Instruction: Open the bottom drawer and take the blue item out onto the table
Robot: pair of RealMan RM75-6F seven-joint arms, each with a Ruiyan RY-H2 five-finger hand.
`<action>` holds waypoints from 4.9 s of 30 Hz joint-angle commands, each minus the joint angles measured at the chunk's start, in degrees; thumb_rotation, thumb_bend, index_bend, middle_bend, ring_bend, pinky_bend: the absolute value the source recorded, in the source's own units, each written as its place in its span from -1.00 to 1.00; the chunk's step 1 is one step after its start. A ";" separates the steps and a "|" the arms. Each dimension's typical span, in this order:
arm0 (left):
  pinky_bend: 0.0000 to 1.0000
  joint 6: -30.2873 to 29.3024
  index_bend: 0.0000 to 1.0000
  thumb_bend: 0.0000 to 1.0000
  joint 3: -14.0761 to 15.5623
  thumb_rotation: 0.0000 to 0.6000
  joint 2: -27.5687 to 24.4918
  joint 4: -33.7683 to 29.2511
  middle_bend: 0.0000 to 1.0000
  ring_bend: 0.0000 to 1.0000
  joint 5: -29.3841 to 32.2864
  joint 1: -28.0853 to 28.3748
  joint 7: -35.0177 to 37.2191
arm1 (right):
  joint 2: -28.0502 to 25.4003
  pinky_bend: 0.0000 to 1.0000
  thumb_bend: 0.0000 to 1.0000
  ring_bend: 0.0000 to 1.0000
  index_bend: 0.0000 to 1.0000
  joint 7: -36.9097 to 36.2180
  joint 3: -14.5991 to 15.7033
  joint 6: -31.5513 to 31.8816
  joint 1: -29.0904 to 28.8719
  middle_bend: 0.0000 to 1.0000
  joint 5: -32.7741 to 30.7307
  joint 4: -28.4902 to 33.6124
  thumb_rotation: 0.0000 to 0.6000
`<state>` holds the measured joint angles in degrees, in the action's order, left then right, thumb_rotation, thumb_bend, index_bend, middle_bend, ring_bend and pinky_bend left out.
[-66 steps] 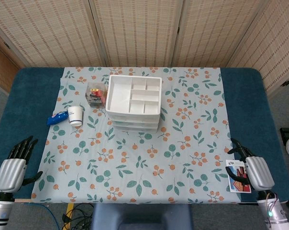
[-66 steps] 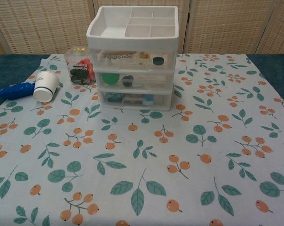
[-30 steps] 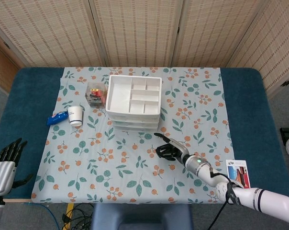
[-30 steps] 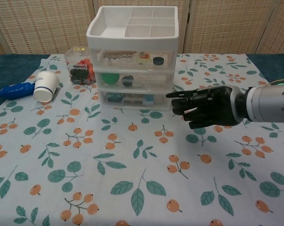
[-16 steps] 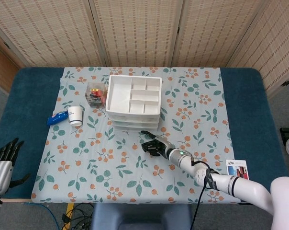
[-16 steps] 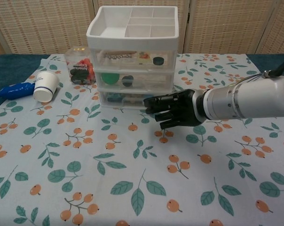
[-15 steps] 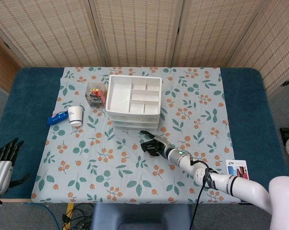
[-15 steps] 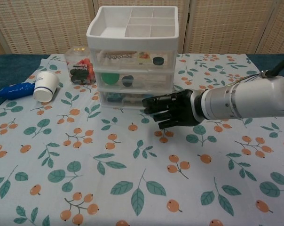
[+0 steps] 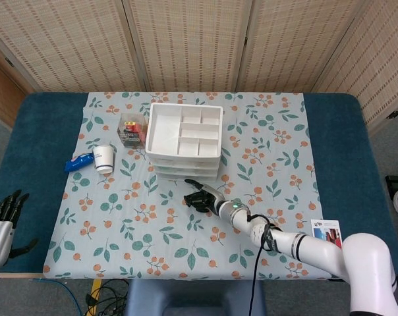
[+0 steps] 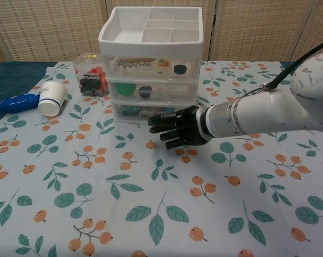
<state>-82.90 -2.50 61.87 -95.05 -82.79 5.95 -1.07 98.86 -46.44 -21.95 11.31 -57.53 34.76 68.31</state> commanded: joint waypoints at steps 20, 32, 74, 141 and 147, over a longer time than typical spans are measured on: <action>-0.81 -0.02 -0.93 -0.65 0.00 1.00 -1.09 -0.06 -1.00 -0.93 0.00 -0.31 0.00 | 4.52 1.00 0.06 0.89 -1.00 3.92 0.70 0.79 -4.82 0.45 -5.64 -6.11 1.00; -0.81 0.70 -0.93 -0.65 -0.26 1.00 -1.07 0.28 -1.00 -0.93 0.38 0.04 0.22 | 6.14 1.00 0.07 0.89 -1.00 5.40 0.42 -0.12 -6.71 0.45 -7.57 -9.30 1.00; -0.81 0.69 -0.93 -0.65 0.07 1.00 -0.99 -0.13 -1.00 -0.93 -0.54 0.05 0.47 | 0.91 1.00 0.13 0.89 -1.00 9.79 1.66 1.63 -2.57 0.45 -5.32 2.27 1.00; -0.81 1.06 -0.93 -0.65 0.65 1.00 0.38 -0.64 -1.00 -0.93 -1.58 0.63 -0.40 | -14.06 1.00 0.13 0.89 -0.79 28.99 8.69 15.66 6.38 0.43 -1.73 26.79 1.00; -0.81 0.92 -0.93 -0.65 0.64 1.00 0.26 -0.84 -1.00 -0.93 -1.69 0.61 -0.51 | -15.58 1.00 0.13 0.89 -0.79 27.45 8.66 14.03 7.94 0.43 0.57 28.75 1.00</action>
<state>-81.99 -1.86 62.13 -95.88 -84.48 6.56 -1.57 83.58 -18.69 -13.29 25.64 -49.90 34.94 96.72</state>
